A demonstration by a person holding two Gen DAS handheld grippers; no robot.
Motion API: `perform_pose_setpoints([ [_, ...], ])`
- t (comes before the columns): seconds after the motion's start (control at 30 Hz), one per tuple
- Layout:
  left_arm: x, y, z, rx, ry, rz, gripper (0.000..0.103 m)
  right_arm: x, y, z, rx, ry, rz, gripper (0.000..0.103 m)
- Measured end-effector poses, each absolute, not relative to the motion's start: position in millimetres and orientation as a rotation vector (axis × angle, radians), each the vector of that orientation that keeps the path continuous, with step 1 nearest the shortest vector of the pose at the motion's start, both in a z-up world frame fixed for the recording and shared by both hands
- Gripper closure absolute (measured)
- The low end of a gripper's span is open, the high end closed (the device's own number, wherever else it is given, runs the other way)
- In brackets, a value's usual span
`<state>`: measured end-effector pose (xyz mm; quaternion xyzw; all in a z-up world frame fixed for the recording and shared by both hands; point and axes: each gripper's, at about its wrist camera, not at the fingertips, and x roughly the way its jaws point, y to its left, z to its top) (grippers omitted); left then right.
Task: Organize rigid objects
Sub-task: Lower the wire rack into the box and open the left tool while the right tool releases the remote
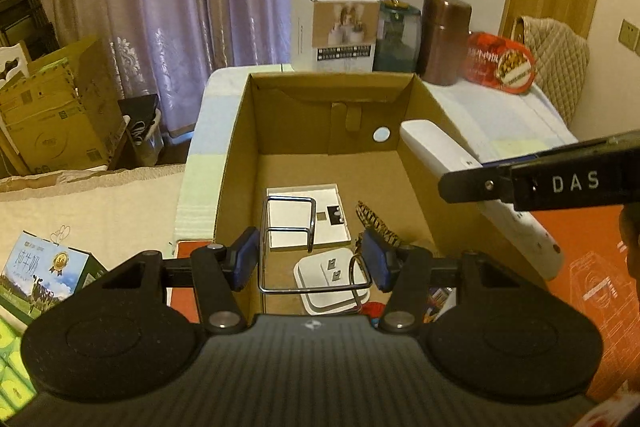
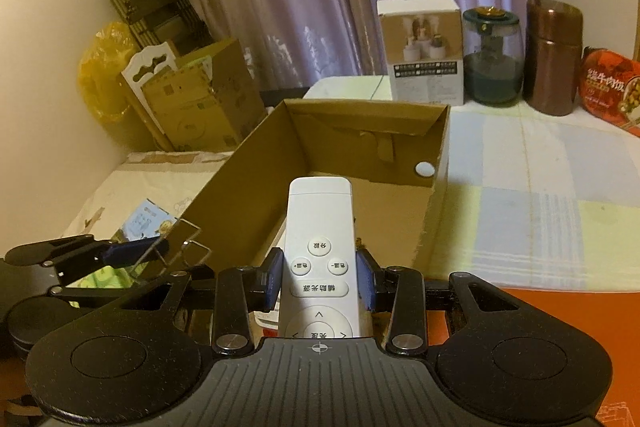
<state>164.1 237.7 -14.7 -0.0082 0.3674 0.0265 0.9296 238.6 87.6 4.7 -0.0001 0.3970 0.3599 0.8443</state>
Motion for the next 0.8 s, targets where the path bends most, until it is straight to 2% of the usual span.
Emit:
perform_pose_setpoints([
  [0.47, 175.8, 236.9, -34.3, 0.005, 0.776, 0.032, 0.052, 244.8, 94.8, -11.7, 0.005, 0.865, 0.753, 0.068],
  [0.53, 176.8, 237.9, -33.2, 0.01, 0.76, 0.036, 0.042, 244.5, 94.6, -11.4, 0.01, 0.864, 0.753, 0.068],
  [0.8, 167.4, 243.8, -19.8, -0.017, 0.726, 0.076, 0.042, 242.9, 91.5, -8.2, 0.027, 0.861, 0.753, 0.068],
])
